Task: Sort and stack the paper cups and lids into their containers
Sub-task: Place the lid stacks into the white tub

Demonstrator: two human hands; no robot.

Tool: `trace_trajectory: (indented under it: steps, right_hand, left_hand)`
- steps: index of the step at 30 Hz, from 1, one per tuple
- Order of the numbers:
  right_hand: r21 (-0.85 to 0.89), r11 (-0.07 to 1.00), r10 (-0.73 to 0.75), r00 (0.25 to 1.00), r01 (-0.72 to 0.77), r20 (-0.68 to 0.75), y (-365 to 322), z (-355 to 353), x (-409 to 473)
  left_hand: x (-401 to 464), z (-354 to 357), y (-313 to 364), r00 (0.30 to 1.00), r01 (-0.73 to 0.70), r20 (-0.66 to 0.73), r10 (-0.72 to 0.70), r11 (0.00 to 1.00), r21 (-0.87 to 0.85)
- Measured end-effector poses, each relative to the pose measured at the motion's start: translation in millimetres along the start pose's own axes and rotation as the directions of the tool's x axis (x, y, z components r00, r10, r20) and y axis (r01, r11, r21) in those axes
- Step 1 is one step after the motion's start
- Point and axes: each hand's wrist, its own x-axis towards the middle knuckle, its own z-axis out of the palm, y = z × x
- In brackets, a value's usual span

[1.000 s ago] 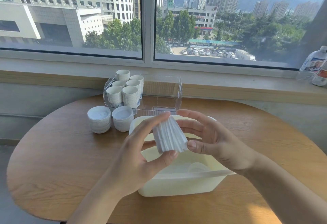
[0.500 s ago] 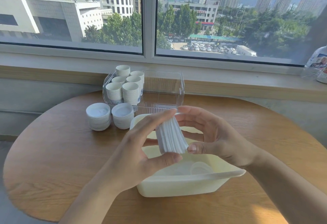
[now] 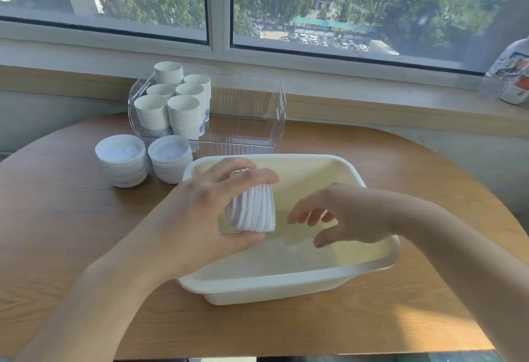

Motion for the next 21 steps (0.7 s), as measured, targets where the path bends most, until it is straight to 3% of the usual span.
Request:
trace_trajectory:
  steps: [4,12,15,21]
  right_hand:
    - [-0.211,0.975,0.089,0.989,-0.062,0.12,-3,5,18]
    - [-0.341,0.938,0.149,0.962,-0.064,0.228,1,24,37]
    - [-0.367,0.928,0.131,0.976,-0.059,0.176,1,23,38]
    - [-0.308,0.951,-0.002,0.993,-0.035,-0.117,-4,10,30]
  left_hand:
    - [-1,4,-3,1.0,0.002,0.025,-0.001,1.0,-0.023]
    - [0,3,-3,0.999,0.024,0.038,-0.022,0.998,-0.052]
    - [0,4,-2,0.999,0.03,0.037,-0.028,0.998,-0.047]
    - [-2,1,-1,0.997,0.047,-0.061,-0.056,0.988,-0.145]
